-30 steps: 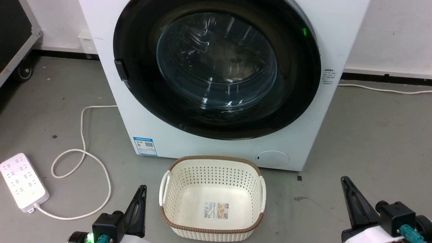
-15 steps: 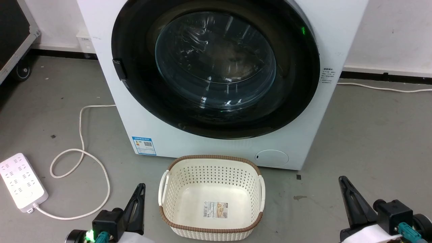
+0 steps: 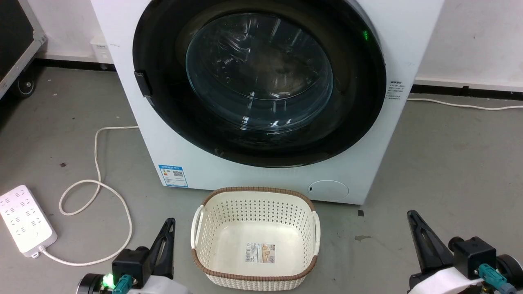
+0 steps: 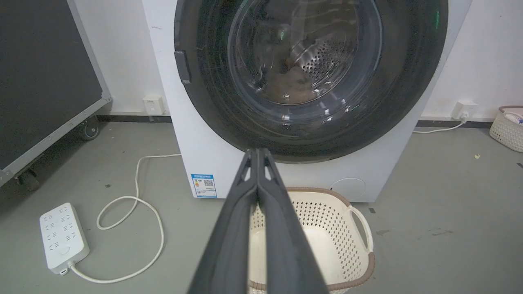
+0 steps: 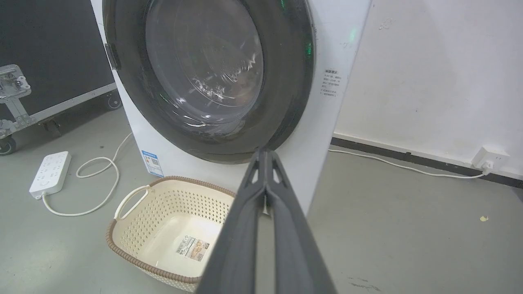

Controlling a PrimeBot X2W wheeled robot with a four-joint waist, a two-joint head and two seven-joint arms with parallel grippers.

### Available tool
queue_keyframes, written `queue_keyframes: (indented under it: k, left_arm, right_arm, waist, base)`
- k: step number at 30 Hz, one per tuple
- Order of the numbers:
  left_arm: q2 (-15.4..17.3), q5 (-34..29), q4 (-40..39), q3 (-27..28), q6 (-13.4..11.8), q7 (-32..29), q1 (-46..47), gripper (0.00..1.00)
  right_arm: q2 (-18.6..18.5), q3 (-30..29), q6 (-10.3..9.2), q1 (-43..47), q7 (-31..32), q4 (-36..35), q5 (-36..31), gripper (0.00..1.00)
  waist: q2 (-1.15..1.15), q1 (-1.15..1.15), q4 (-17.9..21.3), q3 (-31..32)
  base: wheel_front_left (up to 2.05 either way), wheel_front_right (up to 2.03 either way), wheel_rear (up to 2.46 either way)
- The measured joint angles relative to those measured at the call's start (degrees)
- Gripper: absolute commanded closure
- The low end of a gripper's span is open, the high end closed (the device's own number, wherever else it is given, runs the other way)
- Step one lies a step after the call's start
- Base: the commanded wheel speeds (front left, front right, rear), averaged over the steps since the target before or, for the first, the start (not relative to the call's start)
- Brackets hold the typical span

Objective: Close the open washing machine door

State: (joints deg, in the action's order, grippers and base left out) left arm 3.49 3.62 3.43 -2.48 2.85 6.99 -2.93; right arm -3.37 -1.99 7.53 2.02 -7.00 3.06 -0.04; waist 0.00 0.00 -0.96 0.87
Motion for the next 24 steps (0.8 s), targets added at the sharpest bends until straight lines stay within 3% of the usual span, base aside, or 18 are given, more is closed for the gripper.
queue_keyframes:
  k: [24]
  left_arm:
    - [-0.23,-1.11,-1.31,1.08,-1.18,-2.64,0.74,1.0]
  right_arm:
    - [0.04,0.73,0.0,-0.3,2.9,-1.08,0.0,1.0]
  waist:
    - [0.0,0.0,0.39,-0.35]
  base:
    - [0.0,0.0,0.0]
